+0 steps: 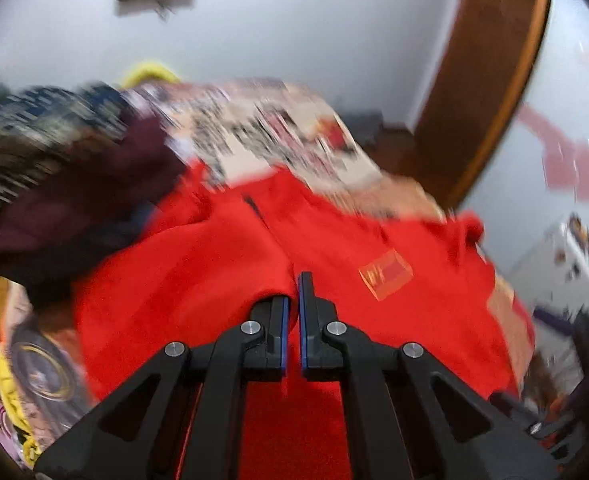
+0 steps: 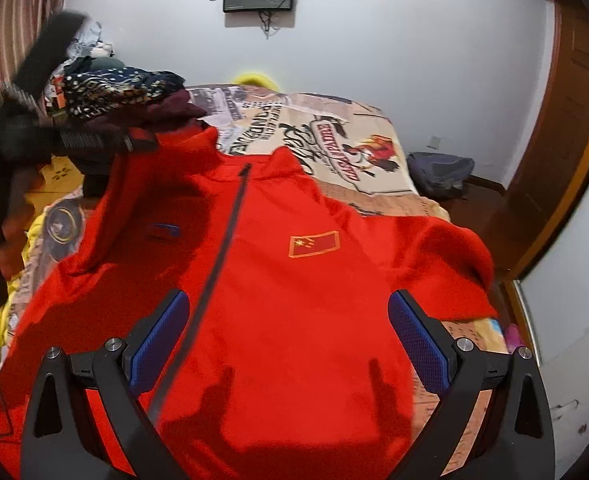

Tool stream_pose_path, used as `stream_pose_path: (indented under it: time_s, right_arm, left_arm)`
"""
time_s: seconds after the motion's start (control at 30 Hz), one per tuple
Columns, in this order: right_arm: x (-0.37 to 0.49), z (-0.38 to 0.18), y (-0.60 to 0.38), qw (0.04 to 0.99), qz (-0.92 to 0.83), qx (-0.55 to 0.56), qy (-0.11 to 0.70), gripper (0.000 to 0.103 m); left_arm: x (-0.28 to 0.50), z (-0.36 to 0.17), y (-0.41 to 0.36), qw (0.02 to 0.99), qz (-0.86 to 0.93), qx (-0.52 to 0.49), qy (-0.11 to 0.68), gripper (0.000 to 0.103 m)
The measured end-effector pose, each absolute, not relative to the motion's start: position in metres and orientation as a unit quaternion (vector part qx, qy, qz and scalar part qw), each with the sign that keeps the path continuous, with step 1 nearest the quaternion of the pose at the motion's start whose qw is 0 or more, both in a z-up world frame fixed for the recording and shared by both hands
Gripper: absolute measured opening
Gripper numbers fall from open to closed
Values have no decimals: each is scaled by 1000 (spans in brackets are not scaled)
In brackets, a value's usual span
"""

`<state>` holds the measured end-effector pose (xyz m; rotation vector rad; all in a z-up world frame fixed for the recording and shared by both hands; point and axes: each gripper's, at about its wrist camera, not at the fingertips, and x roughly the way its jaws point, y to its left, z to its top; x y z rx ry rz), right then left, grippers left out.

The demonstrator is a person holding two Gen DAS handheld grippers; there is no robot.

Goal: Fold large clothes

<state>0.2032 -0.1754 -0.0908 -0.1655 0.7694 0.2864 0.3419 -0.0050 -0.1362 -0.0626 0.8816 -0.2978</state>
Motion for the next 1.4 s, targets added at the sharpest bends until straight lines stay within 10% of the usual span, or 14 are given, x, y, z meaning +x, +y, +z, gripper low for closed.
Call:
stream_pose_path:
  time_s: [0.33,0.57,1.03,1.4]
  right_arm:
    - [210,-99,-190,908,125,-77,393,99]
    - [214,-88,-173,909,141,-104,377,99]
    - [236,-87,-59,855,294,-165,394,99]
    - [230,-146,57,776,370,-269,435,97]
  left_arm:
    - [326,-196,-50,829,-202,5,522,4]
    - [307,-154,-5,873,-158,-6,461,47]
    - [238,-116,131,925,18,35,378,83]
    - [202,-161,191,903,69,-15,423,85]
